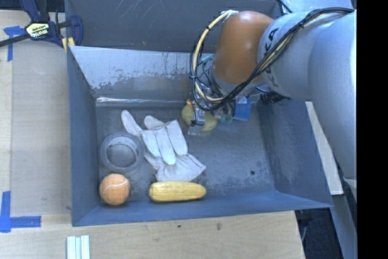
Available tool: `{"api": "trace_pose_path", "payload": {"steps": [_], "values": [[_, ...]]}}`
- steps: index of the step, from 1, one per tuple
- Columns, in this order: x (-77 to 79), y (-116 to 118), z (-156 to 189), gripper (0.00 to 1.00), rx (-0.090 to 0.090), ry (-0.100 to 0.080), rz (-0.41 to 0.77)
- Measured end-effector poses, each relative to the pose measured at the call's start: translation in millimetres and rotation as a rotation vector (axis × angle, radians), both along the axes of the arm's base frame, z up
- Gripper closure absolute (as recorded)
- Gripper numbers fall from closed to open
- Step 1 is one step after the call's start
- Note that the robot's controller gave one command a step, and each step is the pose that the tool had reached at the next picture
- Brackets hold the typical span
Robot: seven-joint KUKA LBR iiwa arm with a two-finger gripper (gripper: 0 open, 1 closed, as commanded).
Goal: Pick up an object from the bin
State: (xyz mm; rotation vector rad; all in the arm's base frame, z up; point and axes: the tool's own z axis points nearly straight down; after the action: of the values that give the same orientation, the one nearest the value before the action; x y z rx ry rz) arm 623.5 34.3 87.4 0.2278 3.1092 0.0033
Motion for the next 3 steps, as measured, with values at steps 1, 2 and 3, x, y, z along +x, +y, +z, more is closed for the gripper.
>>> {"api": "trace_pose_path", "payload": {"steps": [1,2,3], "values": [[0.0,0.0,0.0,1.0,0.0,0.0,0.0],[-4.6,-4.5,39.8,1.0,-0.001,0.011,0.003],[1.0,-8.0,72.9,1.0,0.0,-0.007,0.0]]}}
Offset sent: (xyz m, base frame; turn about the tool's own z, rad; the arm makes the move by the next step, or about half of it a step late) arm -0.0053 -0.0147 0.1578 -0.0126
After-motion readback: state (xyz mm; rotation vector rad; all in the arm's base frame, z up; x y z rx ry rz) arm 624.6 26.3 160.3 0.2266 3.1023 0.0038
